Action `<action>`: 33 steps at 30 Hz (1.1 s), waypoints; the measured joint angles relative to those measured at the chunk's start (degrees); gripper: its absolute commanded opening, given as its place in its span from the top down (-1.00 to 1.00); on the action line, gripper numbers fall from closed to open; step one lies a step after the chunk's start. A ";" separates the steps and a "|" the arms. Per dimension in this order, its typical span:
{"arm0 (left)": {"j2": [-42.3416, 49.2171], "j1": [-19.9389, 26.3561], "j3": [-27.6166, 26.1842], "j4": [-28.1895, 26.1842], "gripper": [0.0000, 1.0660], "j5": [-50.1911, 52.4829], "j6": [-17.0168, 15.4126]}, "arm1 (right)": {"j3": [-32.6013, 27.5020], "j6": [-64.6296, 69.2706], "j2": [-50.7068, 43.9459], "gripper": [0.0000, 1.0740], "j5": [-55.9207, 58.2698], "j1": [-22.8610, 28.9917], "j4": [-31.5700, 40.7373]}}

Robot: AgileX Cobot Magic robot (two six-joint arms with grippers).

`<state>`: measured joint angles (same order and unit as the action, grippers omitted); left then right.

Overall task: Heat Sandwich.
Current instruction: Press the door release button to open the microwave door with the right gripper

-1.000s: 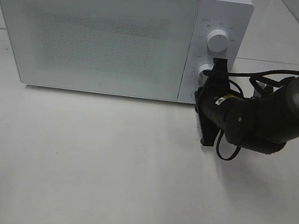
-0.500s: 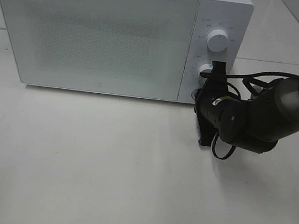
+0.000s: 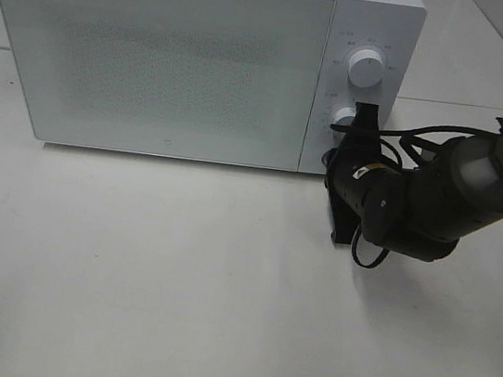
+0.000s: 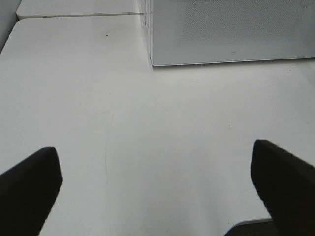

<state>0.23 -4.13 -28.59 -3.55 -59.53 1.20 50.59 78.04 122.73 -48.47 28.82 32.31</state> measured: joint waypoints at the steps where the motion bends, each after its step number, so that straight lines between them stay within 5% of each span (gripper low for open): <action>1: 0.00 0.00 0.00 0.00 -0.90 0.00 0.00 | 0.00 0.00 0.00 0.99 0.00 0.00 0.00; 33: 0.00 0.00 0.00 0.00 -0.90 0.00 0.00 | 3.55 -1.95 2.86 0.99 -1.15 1.26 4.70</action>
<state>0.23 -4.13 -28.59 -3.55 -59.53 1.20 54.14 76.09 125.59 -49.62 30.08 37.01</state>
